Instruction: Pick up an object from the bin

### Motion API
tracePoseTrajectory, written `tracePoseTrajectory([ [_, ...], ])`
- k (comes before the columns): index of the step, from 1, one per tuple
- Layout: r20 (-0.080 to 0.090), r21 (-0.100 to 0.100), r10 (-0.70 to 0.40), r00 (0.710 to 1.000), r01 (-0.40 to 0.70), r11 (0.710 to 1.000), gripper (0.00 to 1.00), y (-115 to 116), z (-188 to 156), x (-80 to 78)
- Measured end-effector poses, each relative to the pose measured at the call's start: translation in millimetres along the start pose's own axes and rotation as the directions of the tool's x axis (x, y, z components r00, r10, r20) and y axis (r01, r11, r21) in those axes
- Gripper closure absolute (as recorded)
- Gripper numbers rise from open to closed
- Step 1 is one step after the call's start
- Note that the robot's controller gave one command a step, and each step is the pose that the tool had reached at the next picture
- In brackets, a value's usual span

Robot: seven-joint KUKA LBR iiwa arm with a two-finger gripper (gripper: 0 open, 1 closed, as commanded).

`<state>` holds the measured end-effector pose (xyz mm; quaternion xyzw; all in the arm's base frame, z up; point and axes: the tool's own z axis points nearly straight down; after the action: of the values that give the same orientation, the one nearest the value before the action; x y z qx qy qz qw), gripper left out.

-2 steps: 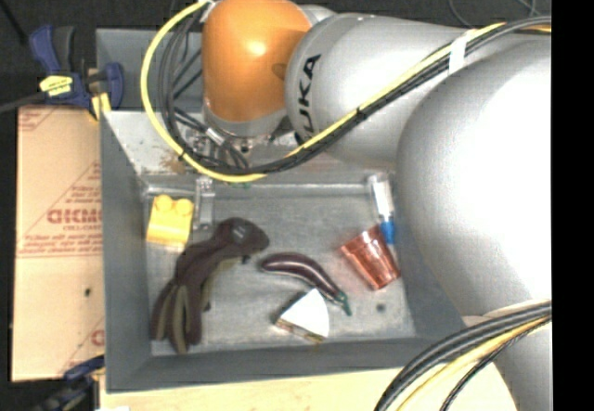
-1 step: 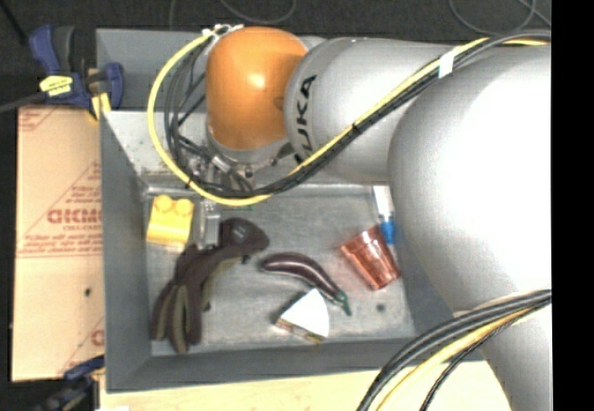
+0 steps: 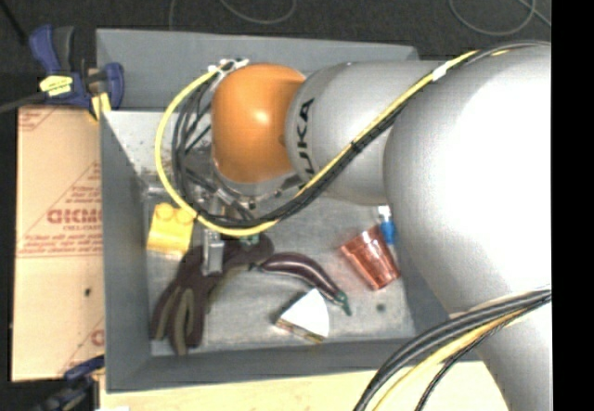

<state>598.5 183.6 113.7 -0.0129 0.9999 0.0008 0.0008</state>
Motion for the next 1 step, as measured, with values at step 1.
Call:
tracePoseTrajectory([
  [1,0.005,-0.003,0.125,0.992,-0.125,0.992,0.0,-5.5,20.8,1.7],
])
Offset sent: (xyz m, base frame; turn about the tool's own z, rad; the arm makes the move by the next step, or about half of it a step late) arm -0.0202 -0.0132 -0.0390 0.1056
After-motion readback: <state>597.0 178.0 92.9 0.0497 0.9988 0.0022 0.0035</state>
